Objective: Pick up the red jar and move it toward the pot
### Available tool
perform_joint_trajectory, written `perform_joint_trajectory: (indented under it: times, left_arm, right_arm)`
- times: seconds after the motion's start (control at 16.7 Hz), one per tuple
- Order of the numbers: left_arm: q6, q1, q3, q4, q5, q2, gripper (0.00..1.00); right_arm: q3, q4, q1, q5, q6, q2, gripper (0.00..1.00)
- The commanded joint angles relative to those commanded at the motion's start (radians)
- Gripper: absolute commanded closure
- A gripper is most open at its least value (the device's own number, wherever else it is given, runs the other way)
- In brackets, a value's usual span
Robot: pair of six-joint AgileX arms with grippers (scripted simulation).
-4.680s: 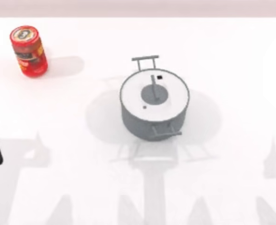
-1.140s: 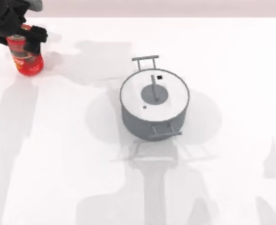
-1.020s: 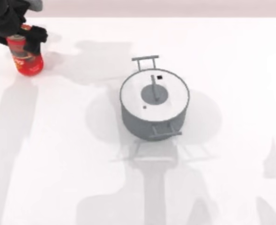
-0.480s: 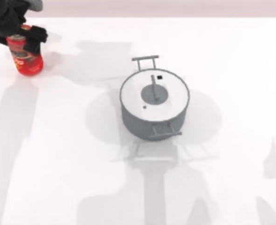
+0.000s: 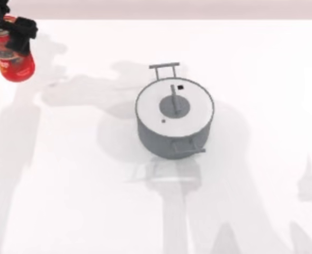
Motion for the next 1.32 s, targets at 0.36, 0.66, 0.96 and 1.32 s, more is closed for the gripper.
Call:
perform_joint_trajectory:
  times: [0.36,0.66,0.96,1.32]
  left_arm:
    - [0.001,0.013,-0.183,-0.012,-0.002,-0.187,1.0]
    - [-0.011,0.001,-0.188,-0.004,-0.007,-0.189,1.0]
    - [-0.214,-0.096,-0.308,0.077,-0.064,-0.233,1.0]
    - [-0.582,-0.268,-0.53,0.223,-0.166,-0.318,1.0]
  right_arm:
    - [0.0,0.0,0.0,0.0,0.0,0.0,0.0]
    - [0.0,0.0,0.0,0.0,0.0,0.0,0.0]
    - [0.0,0.0,0.0,0.0,0.0,0.0,0.0]
    - [0.0,0.0,0.0,0.0,0.0,0.0,0.0]
